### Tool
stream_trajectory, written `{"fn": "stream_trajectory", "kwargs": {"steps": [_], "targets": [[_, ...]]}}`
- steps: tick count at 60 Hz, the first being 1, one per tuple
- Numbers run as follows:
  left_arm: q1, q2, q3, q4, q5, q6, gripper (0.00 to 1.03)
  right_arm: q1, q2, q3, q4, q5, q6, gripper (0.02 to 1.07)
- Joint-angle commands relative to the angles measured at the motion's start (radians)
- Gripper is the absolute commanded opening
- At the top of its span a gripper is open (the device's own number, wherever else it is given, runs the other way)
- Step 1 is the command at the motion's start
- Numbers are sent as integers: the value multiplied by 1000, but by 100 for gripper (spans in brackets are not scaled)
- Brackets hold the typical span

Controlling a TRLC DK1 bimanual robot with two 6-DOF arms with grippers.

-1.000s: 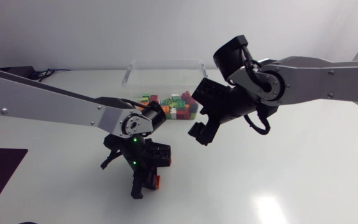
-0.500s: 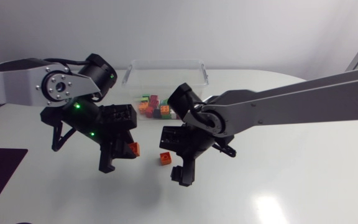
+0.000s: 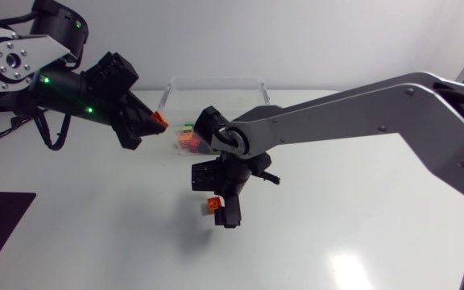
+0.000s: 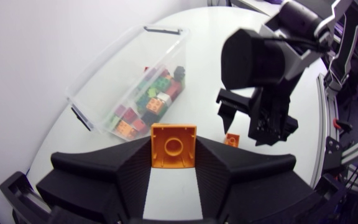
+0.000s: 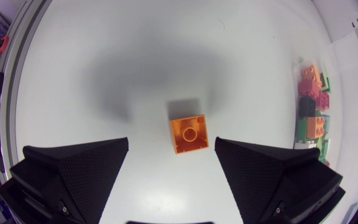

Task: Place the duplo bricks in the container

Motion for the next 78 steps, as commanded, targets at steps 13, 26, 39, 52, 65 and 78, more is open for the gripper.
{"fn": "stream_trajectory", "kwargs": {"steps": [13, 26, 39, 52, 65, 78], "targets": [[40, 5, 71, 135, 24, -164, 10, -14, 132, 142, -104, -14, -100, 100], [43, 51, 96, 185, 24, -215, 10, -21, 183, 211, -162, -17, -129, 78], [37, 84, 111, 238, 24, -244, 10, -21, 223, 257, -187, -23, -146, 47], [43, 126, 128, 300, 15, -319, 10, -20, 180, 233, -225, -23, -137, 31], [24, 230, 185, 374, -27, -419, 10, -64, -78, 125, -265, -52, -88, 30], [-35, 365, 301, 405, -104, -499, 10, -132, -251, 95, -282, -132, -12, 30]]}}
